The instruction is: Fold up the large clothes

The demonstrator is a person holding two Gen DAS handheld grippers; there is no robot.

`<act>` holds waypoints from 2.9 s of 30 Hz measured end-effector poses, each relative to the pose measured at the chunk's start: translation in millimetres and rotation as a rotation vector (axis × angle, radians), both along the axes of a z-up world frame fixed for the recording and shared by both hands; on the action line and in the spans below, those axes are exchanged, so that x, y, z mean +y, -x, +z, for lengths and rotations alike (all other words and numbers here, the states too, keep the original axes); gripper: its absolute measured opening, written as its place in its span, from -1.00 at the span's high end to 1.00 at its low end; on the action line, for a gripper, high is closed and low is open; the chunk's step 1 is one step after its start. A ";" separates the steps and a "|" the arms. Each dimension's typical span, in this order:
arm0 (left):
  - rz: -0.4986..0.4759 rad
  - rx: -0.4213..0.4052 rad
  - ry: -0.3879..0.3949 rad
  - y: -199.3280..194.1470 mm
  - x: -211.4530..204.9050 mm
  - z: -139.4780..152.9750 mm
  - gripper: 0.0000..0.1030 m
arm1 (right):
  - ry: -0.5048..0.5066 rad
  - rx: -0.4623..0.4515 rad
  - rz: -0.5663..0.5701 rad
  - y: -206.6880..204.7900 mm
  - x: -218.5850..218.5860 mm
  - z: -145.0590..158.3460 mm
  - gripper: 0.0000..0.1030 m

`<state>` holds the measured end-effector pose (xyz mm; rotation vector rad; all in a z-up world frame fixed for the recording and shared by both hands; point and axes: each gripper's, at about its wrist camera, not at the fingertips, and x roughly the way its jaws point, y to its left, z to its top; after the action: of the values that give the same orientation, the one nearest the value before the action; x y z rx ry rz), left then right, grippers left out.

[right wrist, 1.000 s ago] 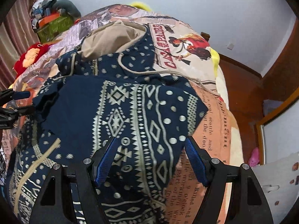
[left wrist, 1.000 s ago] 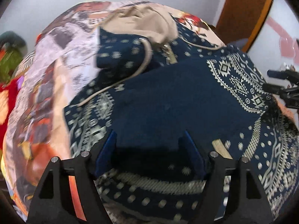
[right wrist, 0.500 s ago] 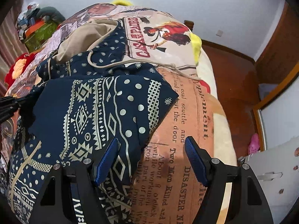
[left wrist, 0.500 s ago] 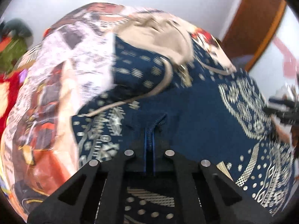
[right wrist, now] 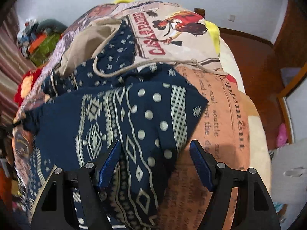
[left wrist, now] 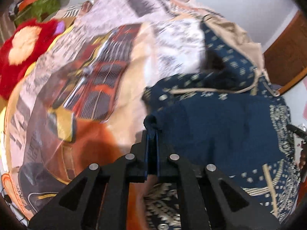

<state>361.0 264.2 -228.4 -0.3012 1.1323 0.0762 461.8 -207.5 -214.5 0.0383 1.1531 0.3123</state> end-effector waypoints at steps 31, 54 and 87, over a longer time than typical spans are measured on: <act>-0.115 -0.143 -0.093 -170.0 -72.1 56.3 -0.29 | 0.037 -0.181 0.155 -140.9 109.4 63.3 -0.45; -0.030 -0.157 -0.074 -269.0 -69.5 21.9 0.87 | -0.038 -0.126 0.050 -260.0 148.0 -10.1 0.84; -0.352 -0.157 -0.212 70.8 -147.7 77.4 0.87 | -0.042 -0.169 0.225 87.5 57.2 65.7 0.86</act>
<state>290.2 116.5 -150.9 0.0823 0.9966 -0.1355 374.3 -150.3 -148.8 -0.0801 0.9836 0.5292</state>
